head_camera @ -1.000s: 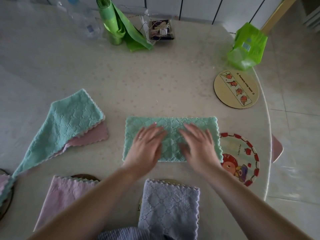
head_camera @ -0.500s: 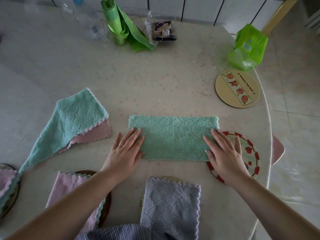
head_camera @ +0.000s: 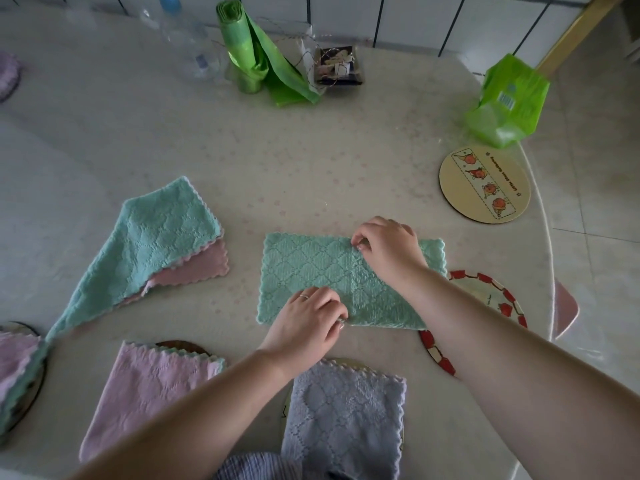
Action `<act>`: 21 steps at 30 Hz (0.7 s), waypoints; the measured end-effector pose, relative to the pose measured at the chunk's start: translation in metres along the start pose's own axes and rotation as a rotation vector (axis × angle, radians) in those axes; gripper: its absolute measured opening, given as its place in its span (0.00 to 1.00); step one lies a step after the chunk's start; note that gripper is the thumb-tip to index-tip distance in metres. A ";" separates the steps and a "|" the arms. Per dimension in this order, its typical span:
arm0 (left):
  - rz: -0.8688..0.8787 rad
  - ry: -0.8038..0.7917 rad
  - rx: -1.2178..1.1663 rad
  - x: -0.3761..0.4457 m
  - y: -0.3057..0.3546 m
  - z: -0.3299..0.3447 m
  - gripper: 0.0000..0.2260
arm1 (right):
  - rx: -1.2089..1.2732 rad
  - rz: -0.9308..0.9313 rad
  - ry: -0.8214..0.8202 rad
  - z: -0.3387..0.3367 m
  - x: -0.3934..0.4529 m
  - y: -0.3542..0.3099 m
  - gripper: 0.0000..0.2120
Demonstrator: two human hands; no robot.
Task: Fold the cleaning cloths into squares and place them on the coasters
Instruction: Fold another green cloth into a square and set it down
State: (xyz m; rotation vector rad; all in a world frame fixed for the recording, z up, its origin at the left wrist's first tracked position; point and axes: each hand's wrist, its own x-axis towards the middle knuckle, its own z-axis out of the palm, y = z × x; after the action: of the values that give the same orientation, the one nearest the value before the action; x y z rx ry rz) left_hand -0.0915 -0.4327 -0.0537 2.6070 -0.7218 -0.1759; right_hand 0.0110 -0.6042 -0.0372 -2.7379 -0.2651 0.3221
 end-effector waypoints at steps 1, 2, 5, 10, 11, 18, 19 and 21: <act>0.003 0.002 0.001 0.000 0.000 -0.001 0.04 | -0.030 -0.013 -0.006 0.000 0.001 0.000 0.07; 0.011 0.001 0.003 0.001 -0.001 -0.001 0.03 | -0.067 -0.034 -0.013 -0.001 0.002 -0.001 0.07; 0.043 -0.022 0.017 0.006 -0.002 -0.004 0.02 | -0.139 -0.083 -0.047 -0.003 0.003 -0.003 0.07; 0.009 -0.037 0.101 0.010 -0.024 -0.024 0.03 | -0.084 0.035 -0.025 -0.012 -0.005 0.013 0.06; -0.045 -0.028 0.118 0.015 -0.033 -0.030 0.04 | -0.058 0.071 -0.020 -0.014 -0.008 0.018 0.05; -0.247 0.022 0.196 0.055 -0.073 -0.055 0.07 | 0.112 0.176 -0.100 -0.009 -0.032 0.017 0.05; -0.228 0.017 0.198 0.054 -0.073 -0.056 0.07 | 0.105 0.157 -0.079 -0.009 -0.034 0.020 0.06; -0.168 0.018 0.202 0.044 -0.070 -0.057 0.07 | 0.036 0.051 -0.020 -0.010 -0.040 0.028 0.06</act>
State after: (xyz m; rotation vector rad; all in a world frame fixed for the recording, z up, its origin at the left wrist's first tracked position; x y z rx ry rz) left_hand -0.0079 -0.3803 -0.0331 2.8587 -0.5382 -0.1352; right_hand -0.0209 -0.6418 -0.0309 -2.7107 -0.1929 0.3643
